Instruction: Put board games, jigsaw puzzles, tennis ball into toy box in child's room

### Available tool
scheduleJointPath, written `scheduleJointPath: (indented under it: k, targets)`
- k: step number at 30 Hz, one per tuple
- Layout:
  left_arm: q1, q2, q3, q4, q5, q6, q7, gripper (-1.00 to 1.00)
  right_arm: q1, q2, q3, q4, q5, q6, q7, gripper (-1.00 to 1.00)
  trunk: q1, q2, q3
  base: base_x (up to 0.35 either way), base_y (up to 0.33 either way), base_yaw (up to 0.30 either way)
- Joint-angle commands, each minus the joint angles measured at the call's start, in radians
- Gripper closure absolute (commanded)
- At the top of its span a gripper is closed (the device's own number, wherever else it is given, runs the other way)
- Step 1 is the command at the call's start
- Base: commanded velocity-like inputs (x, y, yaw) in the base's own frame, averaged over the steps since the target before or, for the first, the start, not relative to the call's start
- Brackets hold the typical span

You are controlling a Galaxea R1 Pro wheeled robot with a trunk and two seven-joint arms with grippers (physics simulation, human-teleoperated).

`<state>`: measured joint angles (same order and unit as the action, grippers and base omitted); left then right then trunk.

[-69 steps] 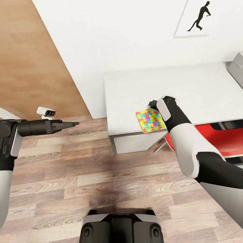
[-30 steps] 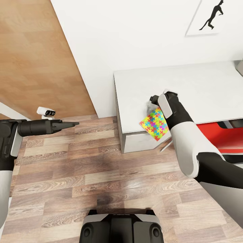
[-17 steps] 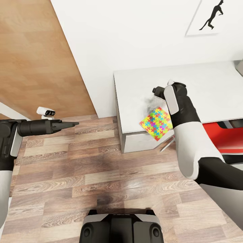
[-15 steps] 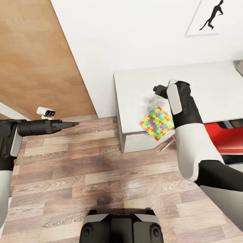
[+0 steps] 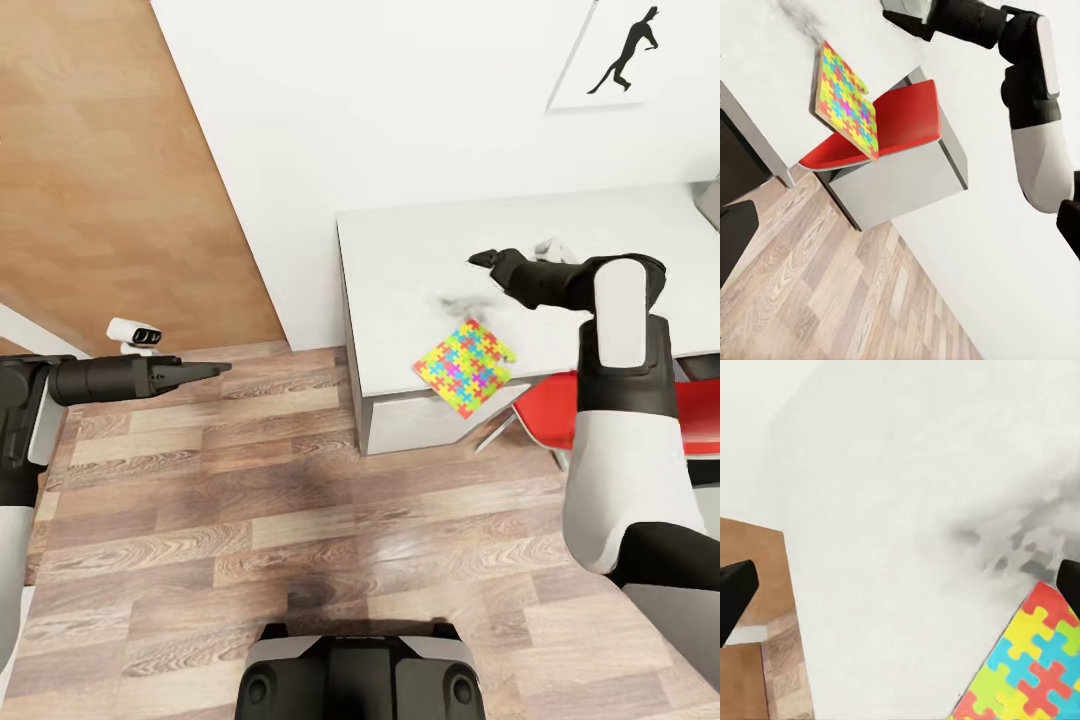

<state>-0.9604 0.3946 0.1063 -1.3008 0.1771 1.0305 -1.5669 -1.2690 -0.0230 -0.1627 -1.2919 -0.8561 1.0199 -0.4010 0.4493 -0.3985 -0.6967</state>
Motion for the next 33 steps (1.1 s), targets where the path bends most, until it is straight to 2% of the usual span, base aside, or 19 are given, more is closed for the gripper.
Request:
scheduleJointPath:
  k: [1, 2, 3, 4, 5, 6, 7, 8, 10, 11, 13, 18, 23, 27, 29, 32, 33]
  targets:
    - [0.000, 0.003, 0.000, 0.001, -0.001, 0.010, -0.004, -1.00, 0.010, -0.023, -0.009, -0.018, -0.062, 0.017, 0.002, -1.00, 0.001, -0.001, 0.000, 0.000, 0.000, -0.005]
    - [0.000, 0.004, 0.000, 0.001, -0.001, 0.010, -0.004, -1.00, 0.016, -0.036, -0.014, -0.027, -0.087, 0.022, 0.006, -1.00, 0.001, -0.001, 0.002, 0.000, 0.000, -0.013]
    - [0.000, 0.006, 0.001, 0.001, -0.001, 0.010, -0.004, -1.00, 0.035, -0.064, -0.022, -0.047, -0.140, 0.027, 0.013, -1.00, 0.001, -0.001, 0.003, 0.000, 0.000, -0.037]
    - [0.000, 0.007, 0.001, 0.001, -0.001, 0.010, -0.004, -1.00, 0.046, -0.078, -0.025, -0.056, -0.168, 0.027, 0.016, -1.00, 0.001, -0.001, 0.005, 0.000, 0.000, -0.046]
    - [0.000, 0.009, 0.001, 0.001, 0.000, 0.010, -0.004, -1.00, 0.072, -0.105, -0.030, -0.072, -0.227, 0.027, 0.022, -1.00, 0.001, -0.001, 0.006, 0.000, 0.000, -0.062]
    - [0.000, 0.010, 0.001, 0.001, 0.000, 0.010, -0.004, -1.00, 0.087, -0.118, -0.032, -0.078, -0.258, 0.027, 0.024, -1.00, 0.001, -0.001, 0.008, 0.000, 0.000, -0.068]
    - [0.000, 0.011, 0.002, 0.001, 0.000, 0.011, -0.004, -1.00, 0.114, -0.142, -0.034, -0.090, -0.321, 0.027, 0.028, -1.00, 0.001, -0.001, 0.009, 0.000, 0.000, -0.077]
    - [0.000, 0.012, 0.002, 0.001, 0.000, 0.011, -0.004, -1.00, 0.127, -0.152, -0.035, -0.096, -0.353, 0.027, 0.030, -1.00, 0.001, -0.001, 0.011, 0.000, 0.000, -0.080]
    - [0.000, 0.014, 0.002, 0.001, 0.001, 0.012, -0.004, -1.00, 0.172, -0.182, -0.037, -0.132, -0.473, 0.027, 0.033, -1.00, 0.001, -0.001, 0.014, 0.000, 0.000, -0.079]
    - [0.000, 0.014, 0.002, 0.001, 0.001, 0.012, -0.004, -1.00, 0.197, -0.190, -0.037, -0.149, -0.516, 0.027, 0.033, -1.00, 0.001, -0.001, 0.015, 0.000, 0.000, -0.072]
    - [0.001, 0.014, 0.002, 0.001, 0.000, 0.012, -0.004, -1.00, 0.239, -0.197, -0.038, -0.174, -0.557, 0.027, 0.035, -1.00, 0.001, -0.001, 0.019, 0.000, 0.000, -0.069]
    - [0.002, 0.016, 0.003, 0.002, 0.000, 0.013, -0.004, -1.00, 0.350, -0.202, -0.038, -0.241, -0.595, 0.027, 0.037, -1.00, 0.001, -0.001, 0.026, 0.000, 0.000, -0.044]
    - [0.003, 0.035, 0.001, 0.003, 0.000, 0.013, -0.004, -1.00, 0.472, -0.196, -0.032, -0.279, -0.618, 0.027, 0.039, -1.00, 0.001, -0.001, 0.034, 0.000, 0.000, -0.008]
    - [0.007, 0.048, 0.001, 0.010, 0.001, 0.011, -0.004, -1.00, 0.600, -0.190, -0.027, -0.286, -0.624, 0.027, 0.044, -1.00, 0.001, -0.001, 0.040, 0.000, 0.000, -0.001]
    - [0.009, 0.051, 0.001, 0.011, 0.001, 0.010, -0.004, -1.00, 0.660, -0.190, -0.026, -0.287, -0.625, 0.027, 0.065, -1.00, 0.001, -0.001, 0.044, 0.000, 0.000, 0.000]
    - [0.019, 0.057, 0.001, 0.012, 0.001, 0.010, -0.004, -1.00, 0.777, -0.190, -0.024, -0.288, -0.617, 0.027, 0.153, -1.00, 0.001, -0.001, 0.048, 0.000, 0.000, 0.000]
    - [0.021, 0.058, 0.001, 0.012, 0.001, 0.010, -0.004, -1.00, 0.795, -0.190, -0.023, -0.288, -0.616, 0.027, 0.167, -1.00, 0.001, -0.001, 0.050, 0.000, 0.000, 0.000]
